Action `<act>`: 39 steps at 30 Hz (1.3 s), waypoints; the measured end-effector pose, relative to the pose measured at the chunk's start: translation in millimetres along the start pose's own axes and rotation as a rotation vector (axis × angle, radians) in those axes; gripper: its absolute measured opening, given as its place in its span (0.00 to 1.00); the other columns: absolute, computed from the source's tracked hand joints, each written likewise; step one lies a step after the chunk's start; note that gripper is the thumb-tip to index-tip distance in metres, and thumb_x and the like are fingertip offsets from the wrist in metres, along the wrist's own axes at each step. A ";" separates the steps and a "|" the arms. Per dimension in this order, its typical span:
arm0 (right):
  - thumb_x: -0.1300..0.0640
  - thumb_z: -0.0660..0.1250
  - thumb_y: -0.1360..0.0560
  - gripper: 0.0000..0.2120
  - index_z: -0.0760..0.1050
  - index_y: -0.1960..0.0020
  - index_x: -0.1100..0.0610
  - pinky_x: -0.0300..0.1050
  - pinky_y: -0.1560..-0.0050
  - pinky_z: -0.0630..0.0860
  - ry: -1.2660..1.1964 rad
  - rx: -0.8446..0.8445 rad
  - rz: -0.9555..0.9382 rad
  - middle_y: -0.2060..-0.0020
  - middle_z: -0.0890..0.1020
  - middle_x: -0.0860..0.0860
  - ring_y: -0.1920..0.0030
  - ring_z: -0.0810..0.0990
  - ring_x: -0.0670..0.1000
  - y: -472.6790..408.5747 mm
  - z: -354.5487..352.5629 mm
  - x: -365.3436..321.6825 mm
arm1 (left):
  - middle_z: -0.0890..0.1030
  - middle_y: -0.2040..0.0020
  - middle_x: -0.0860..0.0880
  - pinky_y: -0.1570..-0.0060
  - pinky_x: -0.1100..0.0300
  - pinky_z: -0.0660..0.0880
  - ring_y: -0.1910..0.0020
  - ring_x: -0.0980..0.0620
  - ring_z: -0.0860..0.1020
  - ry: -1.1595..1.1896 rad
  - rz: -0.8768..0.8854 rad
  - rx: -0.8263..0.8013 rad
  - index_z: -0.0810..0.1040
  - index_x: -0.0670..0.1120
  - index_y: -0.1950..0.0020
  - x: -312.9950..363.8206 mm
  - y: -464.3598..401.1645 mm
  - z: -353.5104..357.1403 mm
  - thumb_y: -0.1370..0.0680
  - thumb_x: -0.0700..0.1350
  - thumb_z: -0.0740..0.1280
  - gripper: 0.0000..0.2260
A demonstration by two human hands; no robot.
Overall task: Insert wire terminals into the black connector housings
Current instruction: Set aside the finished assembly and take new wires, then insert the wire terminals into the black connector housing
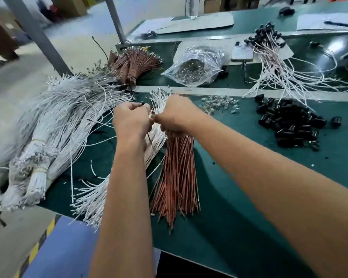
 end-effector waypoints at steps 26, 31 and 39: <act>0.61 0.65 0.17 0.12 0.71 0.59 0.57 0.33 0.77 0.60 -1.061 0.154 0.080 0.69 0.73 0.50 0.75 0.66 0.42 27.6 -125.2 36.0 | 0.82 0.66 0.44 0.77 0.67 0.63 0.77 0.57 0.68 0.051 0.104 -0.711 0.82 0.41 0.55 57.1 70.7 56.8 0.29 0.35 0.76 0.06; 0.57 0.62 0.17 0.11 0.71 0.59 0.57 0.33 0.81 0.57 -0.993 -0.063 -0.066 0.68 0.72 0.49 0.75 0.64 0.42 55.2 -166.2 57.3 | 0.83 0.64 0.42 0.76 0.66 0.55 0.77 0.58 0.61 0.277 0.082 -1.064 0.79 0.41 0.55 73.7 121.5 129.4 0.29 0.34 0.74 0.06; 0.53 0.61 0.15 0.11 0.73 0.54 0.57 0.33 0.75 0.62 -1.015 0.194 -0.040 0.65 0.74 0.50 0.71 0.69 0.44 74.9 -210.4 132.3 | 0.82 0.65 0.46 0.75 0.69 0.56 0.75 0.59 0.62 0.298 -0.073 -1.204 0.79 0.41 0.58 57.9 167.7 216.0 0.21 0.34 0.69 0.06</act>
Point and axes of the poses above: each hand's wrist, its own y-axis away from the middle knuckle, its own z-axis out of the palm, x = y × z, the point moved 8 cm from there along -y, towards the middle knuckle
